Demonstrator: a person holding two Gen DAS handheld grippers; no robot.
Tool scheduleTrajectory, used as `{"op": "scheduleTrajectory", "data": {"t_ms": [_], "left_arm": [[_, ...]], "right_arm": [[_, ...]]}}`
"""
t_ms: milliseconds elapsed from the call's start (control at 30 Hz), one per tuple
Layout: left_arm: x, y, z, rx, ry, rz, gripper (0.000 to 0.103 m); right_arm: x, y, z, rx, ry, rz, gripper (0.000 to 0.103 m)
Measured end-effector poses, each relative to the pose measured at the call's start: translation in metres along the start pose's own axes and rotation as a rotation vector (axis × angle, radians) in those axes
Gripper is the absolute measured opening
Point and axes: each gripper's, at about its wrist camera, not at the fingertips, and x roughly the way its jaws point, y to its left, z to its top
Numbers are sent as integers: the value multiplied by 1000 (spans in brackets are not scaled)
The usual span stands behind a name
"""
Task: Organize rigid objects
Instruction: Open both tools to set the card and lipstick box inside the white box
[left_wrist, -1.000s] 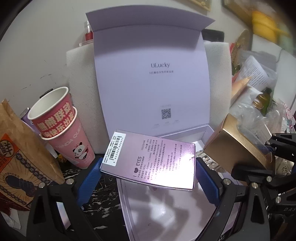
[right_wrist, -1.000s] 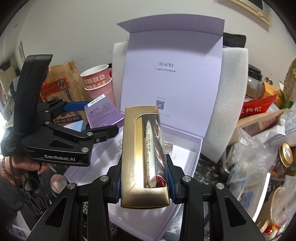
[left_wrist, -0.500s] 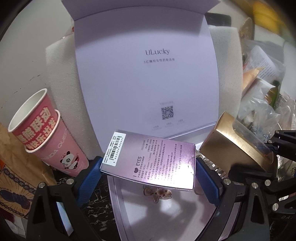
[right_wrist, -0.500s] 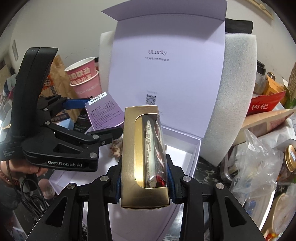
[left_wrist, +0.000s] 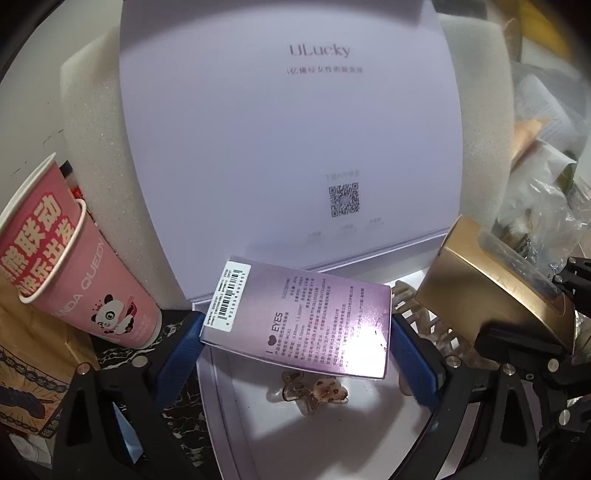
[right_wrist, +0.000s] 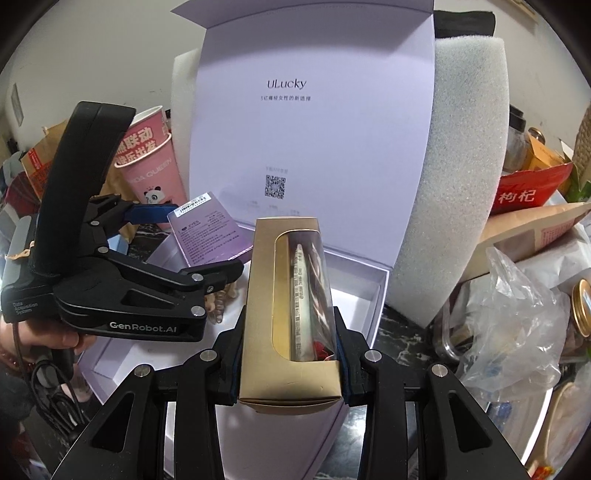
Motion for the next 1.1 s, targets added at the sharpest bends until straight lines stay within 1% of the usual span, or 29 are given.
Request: {"op": "scheduleTrajectory", "data": {"t_ms": [200,333,500,633,733,867,933,967,1000,1100], "left_arm": [[10,-6,-3,8,31,16,97],[14,-15,-7,31,25,56,97],[18,-27,-12,28,24,53,97],[19,-28,-13,18,21,47,97],[20,-17,-18,-3,35,16,97],[19,-17,-20,-6,34,26,97],[19,-16,-23,0,40,15,98],[20,-18,-23,4,56,1,98],[17,-14,-23,2,64,-3,102],[18,-17,-22,-2,79,-14,103]], "right_arm": [[10,0,2,5,20,-7,37],[17,4,5,-18,25,-54,37],[21,5,8,-12,31,-58,37],[21,2,5,-3,34,-60,38],[19,0,3,-2,33,-64,39],[15,2,3,-4,27,-79,39],[11,2,4,-6,21,-89,42],[9,2,5,-6,15,-99,44],[6,2,6,-6,10,-110,45],[-3,0,8,-7,-6,-118,45]]}}
